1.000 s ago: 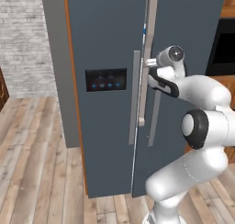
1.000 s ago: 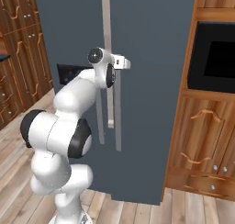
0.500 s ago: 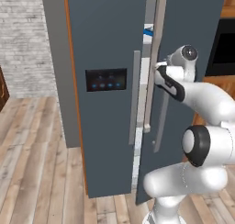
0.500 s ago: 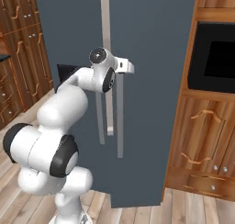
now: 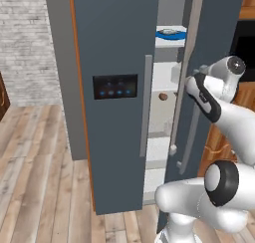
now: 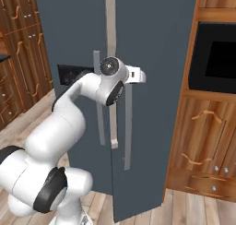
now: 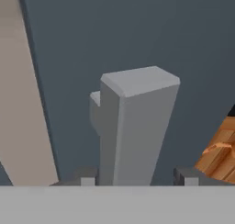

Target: Retrieve the fish from the fridge and place it on the saucepan with marinade on the stove.

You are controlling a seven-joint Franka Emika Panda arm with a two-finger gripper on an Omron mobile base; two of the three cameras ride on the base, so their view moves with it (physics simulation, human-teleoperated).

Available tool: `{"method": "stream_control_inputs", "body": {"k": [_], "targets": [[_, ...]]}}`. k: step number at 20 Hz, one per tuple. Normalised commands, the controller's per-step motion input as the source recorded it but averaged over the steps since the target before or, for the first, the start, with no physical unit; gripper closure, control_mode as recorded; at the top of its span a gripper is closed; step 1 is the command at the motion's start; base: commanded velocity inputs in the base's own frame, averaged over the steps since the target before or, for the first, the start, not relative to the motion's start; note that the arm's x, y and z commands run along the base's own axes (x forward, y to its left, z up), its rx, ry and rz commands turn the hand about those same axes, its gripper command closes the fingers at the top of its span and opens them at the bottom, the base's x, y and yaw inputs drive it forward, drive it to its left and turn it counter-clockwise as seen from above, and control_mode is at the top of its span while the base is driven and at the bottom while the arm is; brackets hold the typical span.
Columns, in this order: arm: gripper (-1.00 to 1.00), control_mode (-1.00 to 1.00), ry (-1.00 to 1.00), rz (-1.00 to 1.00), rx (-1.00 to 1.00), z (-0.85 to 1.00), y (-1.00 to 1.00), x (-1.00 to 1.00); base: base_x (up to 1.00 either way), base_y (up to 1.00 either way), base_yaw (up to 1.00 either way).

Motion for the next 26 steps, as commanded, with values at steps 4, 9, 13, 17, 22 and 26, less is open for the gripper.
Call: {"method": "stream_control_inputs", "body": {"k": [4,9,13,17,22,26], "targets": [[1.00,-1.00,0.02,0.00,0.00,0.00,-0.51,-0.39,0.00,0.00,0.00],[1.00,-1.00,0.02,0.01,0.01,0.00,-0.56,-0.35,0.00,0.00,0.00],[1.00,-1.00,0.00,0.03,0.02,0.00,-0.61,-0.33,0.00,0.00,0.00],[1.00,-1.00,0.00,0.03,0.02,0.00,-0.59,-0.30,0.00,0.00,0.00],[-1.00,-1.00,0.00,0.04,0.01,0.00,-0.46,-0.20,0.00,0.00,0.00],[-1.00,-1.00,0.00,0.00,0.00,0.00,-0.06,-0.01,0.00,0.00,0.00]]}}
